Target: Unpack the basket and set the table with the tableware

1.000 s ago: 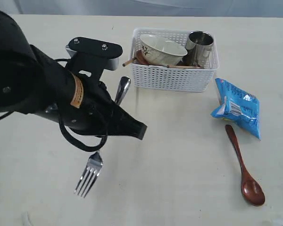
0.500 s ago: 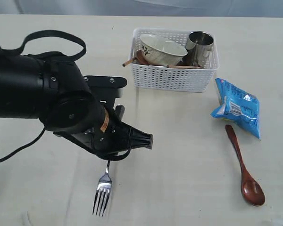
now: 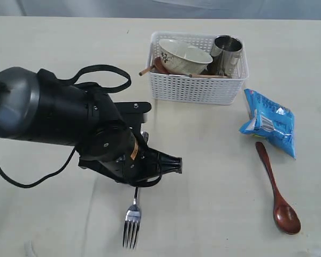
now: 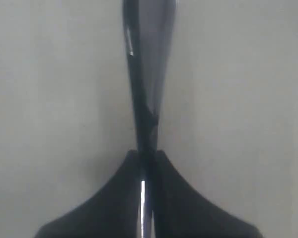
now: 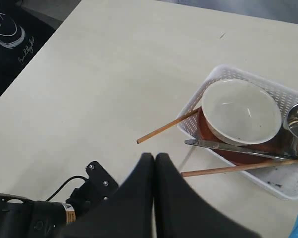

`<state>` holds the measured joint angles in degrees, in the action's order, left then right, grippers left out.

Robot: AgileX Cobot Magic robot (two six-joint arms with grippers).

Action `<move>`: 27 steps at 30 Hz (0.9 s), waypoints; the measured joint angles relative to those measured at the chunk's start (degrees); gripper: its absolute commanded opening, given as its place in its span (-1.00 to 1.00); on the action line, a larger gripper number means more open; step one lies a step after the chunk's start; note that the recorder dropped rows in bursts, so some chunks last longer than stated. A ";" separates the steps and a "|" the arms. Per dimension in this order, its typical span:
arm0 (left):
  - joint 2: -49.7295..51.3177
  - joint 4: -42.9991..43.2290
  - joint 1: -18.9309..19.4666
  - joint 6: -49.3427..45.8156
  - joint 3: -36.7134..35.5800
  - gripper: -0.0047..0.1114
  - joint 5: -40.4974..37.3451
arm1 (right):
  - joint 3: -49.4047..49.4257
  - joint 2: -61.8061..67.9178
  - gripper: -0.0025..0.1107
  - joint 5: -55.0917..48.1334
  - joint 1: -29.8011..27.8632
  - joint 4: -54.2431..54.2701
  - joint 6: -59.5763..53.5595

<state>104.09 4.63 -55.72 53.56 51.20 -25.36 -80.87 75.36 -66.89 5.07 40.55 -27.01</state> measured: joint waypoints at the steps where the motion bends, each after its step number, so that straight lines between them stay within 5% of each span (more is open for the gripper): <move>1: 0.15 0.00 0.00 0.00 0.00 -0.92 0.42 | 0.00 0.00 -0.96 0.00 0.00 0.00 0.00; 27: 0.28 -0.65 2.43 0.47 0.52 -0.92 1.41 | 0.00 0.00 -0.96 0.59 0.00 0.66 0.00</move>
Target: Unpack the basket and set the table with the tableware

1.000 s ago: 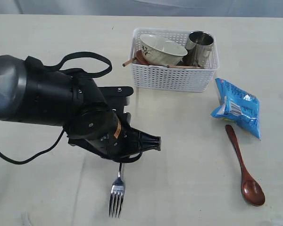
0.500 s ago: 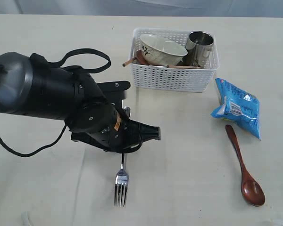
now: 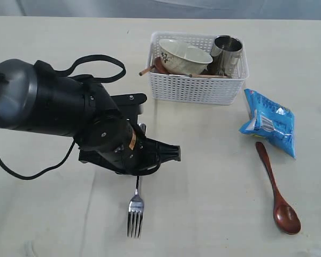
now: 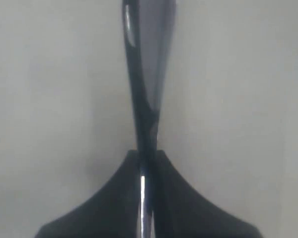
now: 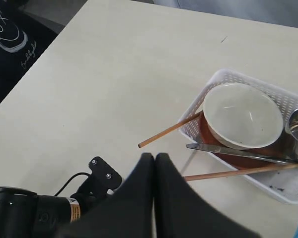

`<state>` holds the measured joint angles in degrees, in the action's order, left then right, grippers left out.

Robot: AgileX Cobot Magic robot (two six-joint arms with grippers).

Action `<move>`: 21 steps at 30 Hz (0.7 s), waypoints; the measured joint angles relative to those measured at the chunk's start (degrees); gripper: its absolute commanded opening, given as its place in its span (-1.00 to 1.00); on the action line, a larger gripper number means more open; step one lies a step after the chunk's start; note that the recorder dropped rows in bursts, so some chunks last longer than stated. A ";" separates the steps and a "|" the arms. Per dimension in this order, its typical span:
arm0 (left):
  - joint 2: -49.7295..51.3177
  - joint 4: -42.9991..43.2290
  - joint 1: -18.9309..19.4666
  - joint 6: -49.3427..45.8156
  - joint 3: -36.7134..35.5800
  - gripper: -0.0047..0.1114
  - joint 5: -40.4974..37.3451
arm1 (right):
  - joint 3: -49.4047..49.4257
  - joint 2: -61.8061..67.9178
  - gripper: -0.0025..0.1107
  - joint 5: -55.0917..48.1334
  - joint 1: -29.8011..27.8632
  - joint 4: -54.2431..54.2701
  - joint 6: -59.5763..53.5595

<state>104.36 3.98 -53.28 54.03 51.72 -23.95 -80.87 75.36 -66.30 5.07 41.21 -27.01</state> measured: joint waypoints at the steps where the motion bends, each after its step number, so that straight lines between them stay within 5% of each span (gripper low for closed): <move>1: 0.00 0.00 0.00 -0.13 0.00 -0.92 -0.27 | 0.00 0.00 -0.96 0.00 0.00 0.00 0.00; 21: 0.00 0.00 0.14 -2.42 0.00 -0.92 -0.67 | 0.00 0.00 -0.96 0.00 0.00 0.14 0.00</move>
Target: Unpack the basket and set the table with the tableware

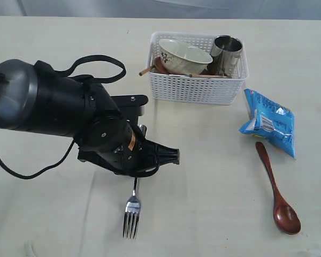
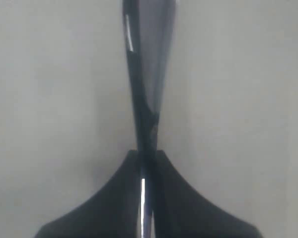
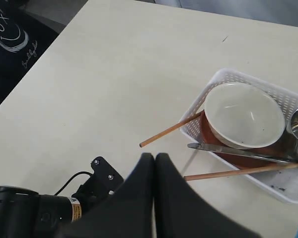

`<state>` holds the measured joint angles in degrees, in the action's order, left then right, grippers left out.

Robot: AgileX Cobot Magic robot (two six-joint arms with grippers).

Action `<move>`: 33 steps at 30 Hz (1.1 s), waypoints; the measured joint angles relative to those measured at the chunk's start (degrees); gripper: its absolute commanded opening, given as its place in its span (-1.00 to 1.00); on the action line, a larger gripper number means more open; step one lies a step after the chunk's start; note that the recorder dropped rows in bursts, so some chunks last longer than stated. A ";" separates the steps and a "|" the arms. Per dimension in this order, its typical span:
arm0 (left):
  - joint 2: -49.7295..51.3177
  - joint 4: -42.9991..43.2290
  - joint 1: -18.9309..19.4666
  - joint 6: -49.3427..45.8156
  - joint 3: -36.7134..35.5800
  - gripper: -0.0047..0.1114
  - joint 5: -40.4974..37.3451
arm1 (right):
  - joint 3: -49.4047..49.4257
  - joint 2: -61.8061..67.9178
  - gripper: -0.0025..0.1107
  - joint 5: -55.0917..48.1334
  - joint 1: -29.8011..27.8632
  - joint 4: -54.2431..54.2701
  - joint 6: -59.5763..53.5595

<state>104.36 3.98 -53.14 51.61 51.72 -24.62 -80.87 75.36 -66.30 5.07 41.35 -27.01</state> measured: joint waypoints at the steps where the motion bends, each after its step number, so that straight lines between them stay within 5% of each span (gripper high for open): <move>1: 0.00 0.00 0.12 -0.13 0.00 -0.92 0.42 | 0.00 0.00 -0.96 0.00 0.00 0.00 0.00; 22: 1.31 -1.88 3.27 -0.80 0.09 -0.90 2.45 | 0.00 0.00 -0.96 0.10 0.00 0.04 -0.35; 29: 1.41 -1.87 3.27 -0.92 0.09 -0.48 2.72 | 0.00 0.00 -0.96 0.10 0.00 0.04 -0.35; 33: 1.41 -2.09 3.27 -1.02 0.20 -0.45 2.97 | 0.00 0.00 -0.96 0.10 0.00 0.04 -0.46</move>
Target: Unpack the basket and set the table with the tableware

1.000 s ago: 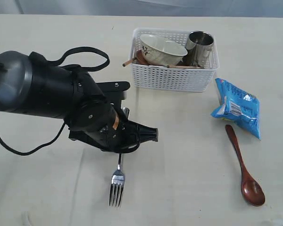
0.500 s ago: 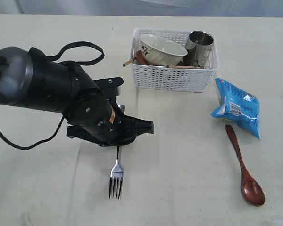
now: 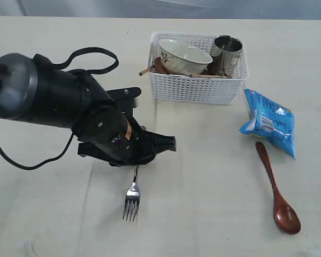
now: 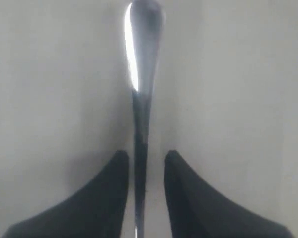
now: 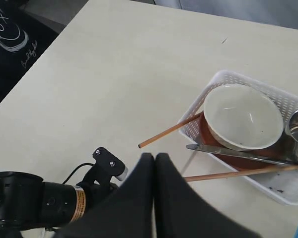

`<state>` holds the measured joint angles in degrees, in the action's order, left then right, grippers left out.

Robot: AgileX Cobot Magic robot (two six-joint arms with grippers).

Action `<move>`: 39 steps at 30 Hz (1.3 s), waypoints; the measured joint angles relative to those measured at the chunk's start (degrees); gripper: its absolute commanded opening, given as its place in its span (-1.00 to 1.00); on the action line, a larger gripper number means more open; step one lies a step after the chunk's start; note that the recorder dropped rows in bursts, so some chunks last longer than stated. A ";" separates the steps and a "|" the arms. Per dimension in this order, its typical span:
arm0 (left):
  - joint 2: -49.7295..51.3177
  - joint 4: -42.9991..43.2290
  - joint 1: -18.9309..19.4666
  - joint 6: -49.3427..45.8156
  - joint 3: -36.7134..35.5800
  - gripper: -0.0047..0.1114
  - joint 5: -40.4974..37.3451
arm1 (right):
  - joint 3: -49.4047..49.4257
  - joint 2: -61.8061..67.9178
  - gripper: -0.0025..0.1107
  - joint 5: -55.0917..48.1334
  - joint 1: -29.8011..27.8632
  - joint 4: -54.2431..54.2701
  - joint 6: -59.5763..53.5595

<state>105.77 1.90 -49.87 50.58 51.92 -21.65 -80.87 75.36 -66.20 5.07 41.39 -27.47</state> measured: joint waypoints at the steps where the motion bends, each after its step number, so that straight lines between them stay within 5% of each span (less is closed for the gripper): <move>1: 0.00 0.00 0.00 0.00 0.00 -0.45 0.00 | 0.00 0.00 -0.96 0.00 0.00 0.00 0.00; 10: -1.23 0.47 0.10 -2.82 0.34 -0.45 -5.33 | 0.00 0.00 -0.96 0.00 0.00 0.00 -0.29; 21: -14.43 2.38 3.84 -11.19 0.34 -0.46 -11.28 | 0.00 0.00 -0.96 0.37 0.00 0.00 -0.38; 26: -20.57 4.62 3.84 -15.49 0.34 -0.92 -11.90 | 0.00 0.00 -0.96 -0.01 0.00 -0.77 -0.38; 35: -31.04 11.59 3.84 -19.98 -0.06 -0.92 -10.45 | 1.84 -0.16 -0.96 -0.45 0.00 -5.07 -0.38; 39: -40.73 15.89 3.84 -20.63 -8.19 -0.92 -4.65 | 10.16 -0.14 -0.96 5.71 0.00 -7.39 -0.38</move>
<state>65.04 17.79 -46.03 29.96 43.73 -26.30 -70.71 75.22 -60.49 5.07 34.00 -27.85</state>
